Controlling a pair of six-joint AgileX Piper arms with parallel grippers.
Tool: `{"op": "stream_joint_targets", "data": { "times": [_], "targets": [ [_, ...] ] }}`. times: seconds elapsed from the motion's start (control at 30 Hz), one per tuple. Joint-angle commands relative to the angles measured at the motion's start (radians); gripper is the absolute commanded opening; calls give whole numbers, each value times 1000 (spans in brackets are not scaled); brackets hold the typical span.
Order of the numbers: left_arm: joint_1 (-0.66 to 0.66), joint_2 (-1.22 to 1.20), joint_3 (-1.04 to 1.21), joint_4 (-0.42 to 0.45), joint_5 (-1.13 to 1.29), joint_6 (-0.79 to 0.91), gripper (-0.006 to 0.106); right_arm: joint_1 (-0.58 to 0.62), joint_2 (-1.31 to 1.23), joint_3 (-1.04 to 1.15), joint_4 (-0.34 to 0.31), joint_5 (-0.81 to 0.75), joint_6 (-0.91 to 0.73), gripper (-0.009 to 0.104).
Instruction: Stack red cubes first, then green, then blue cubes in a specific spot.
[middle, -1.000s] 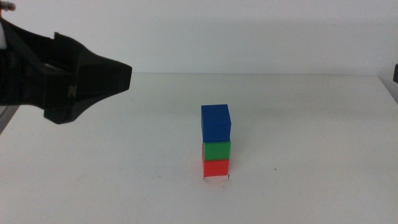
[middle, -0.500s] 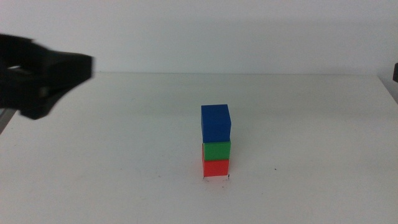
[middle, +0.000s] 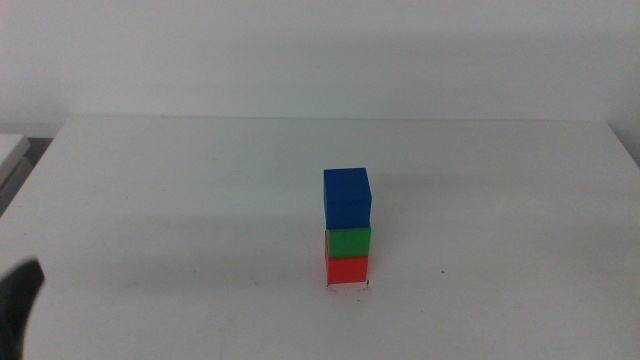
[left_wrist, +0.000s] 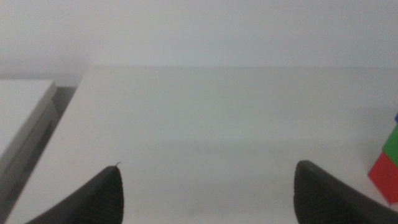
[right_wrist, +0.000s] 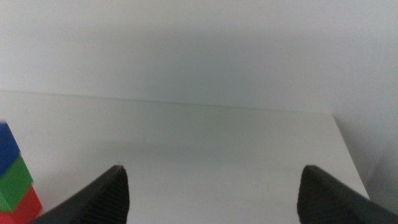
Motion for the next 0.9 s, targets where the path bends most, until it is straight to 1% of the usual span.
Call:
{"op": "stream_joint_targets", "data": {
  "times": [0.0, 0.03, 0.07, 0.17, 0.23, 0.3, 0.33, 0.37, 0.5, 0.57, 0.87],
  "targets": [
    [7, -88, 83, -13, -23, 0, 94, -28, -117, 119, -8, -37, -9, 93],
    [7, -117, 116, -13, -23, 0, 94, -40, -162, 163, 8, -39, -9, 93],
    [7, -186, 167, -13, -34, -2, 94, -59, -246, 235, 6, -48, -4, 93],
    [7, -264, 223, -17, -72, -2, 94, -61, -352, 340, -25, -67, -4, 93],
    [7, -276, 246, -17, -74, -2, 94, -61, -413, 383, -25, -67, -4, 93],
    [7, -276, 274, -17, -104, -2, 94, -61, -458, 388, -21, -67, -4, 93],
    [7, -276, 287, -17, -126, -2, 94, -61, -458, 388, -21, -22, -4, 93],
    [7, -276, 302, -17, -151, -2, 94, -61, -458, 388, -24, -16, -4, 93],
    [7, -276, 338, -6, -217, -2, 94, -61, -458, 388, -16, -25, -4, 93],
    [7, -276, 338, -1, -174, 0, 94, -61, -458, 388, -16, -31, -4, 93],
    [7, -276, 338, -1, -193, 0, 94, -61, -458, 388, -16, -39, -4, 93]
  ]
}}
